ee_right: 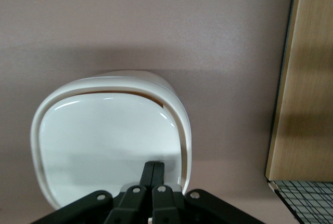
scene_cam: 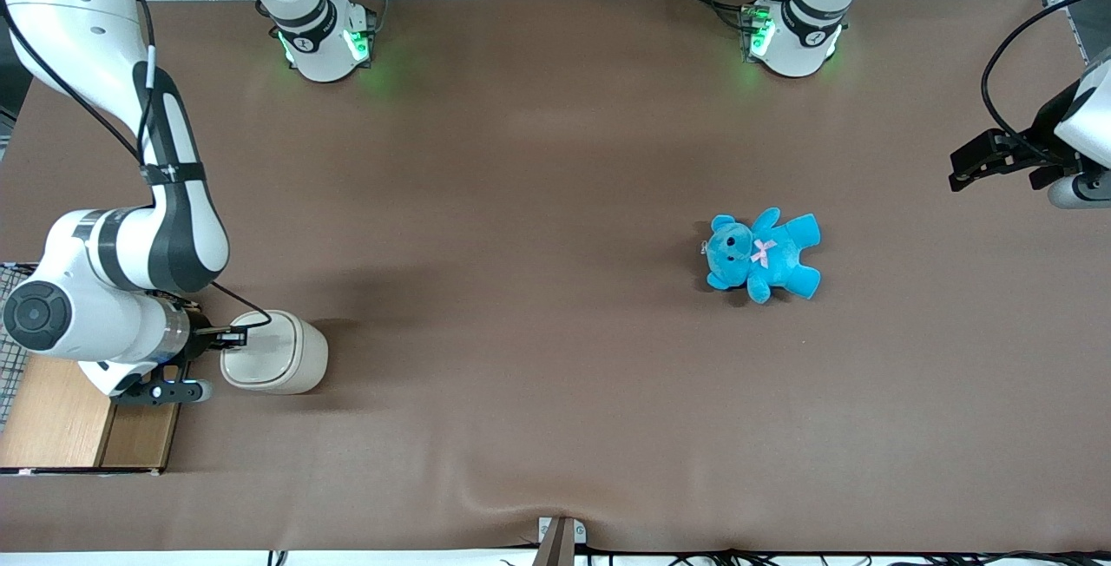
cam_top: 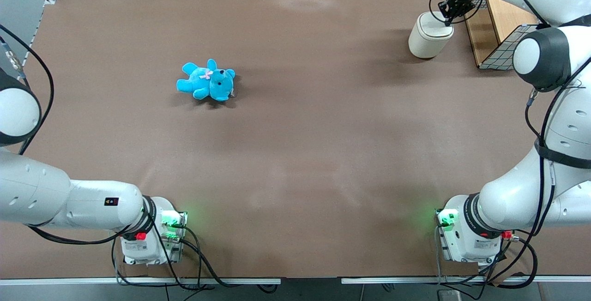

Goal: Open trash can with right arm
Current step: 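Lift the right gripper up and away from the opened trash can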

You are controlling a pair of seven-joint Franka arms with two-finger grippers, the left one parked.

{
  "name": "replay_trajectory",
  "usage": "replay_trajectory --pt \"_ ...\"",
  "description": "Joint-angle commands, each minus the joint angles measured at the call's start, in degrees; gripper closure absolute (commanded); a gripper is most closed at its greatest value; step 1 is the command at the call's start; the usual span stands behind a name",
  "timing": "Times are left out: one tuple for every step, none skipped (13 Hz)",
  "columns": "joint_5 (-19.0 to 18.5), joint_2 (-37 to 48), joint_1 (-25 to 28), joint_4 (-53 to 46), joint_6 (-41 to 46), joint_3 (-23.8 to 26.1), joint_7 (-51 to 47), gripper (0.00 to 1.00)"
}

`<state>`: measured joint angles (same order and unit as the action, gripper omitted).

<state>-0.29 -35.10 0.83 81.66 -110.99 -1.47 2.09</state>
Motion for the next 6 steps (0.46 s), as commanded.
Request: replay_trajectory --pt "-0.7 5.3 0.0 0.4 4.1 0.4 0.2 1.0" --pt "-0.7 6.9 -0.3 0.4 5.5 0.4 0.3 0.93" --pt "-0.6 8.5 -0.6 0.4 6.4 0.4 1.2 0.22" --pt "-0.3 9.6 -0.8 0.4 6.8 0.4 2.2 0.0" --pt "-0.2 10.8 -0.8 0.3 7.4 0.3 2.2 0.0" --pt "-0.2 12.1 -0.9 0.3 8.7 0.3 2.2 0.0"
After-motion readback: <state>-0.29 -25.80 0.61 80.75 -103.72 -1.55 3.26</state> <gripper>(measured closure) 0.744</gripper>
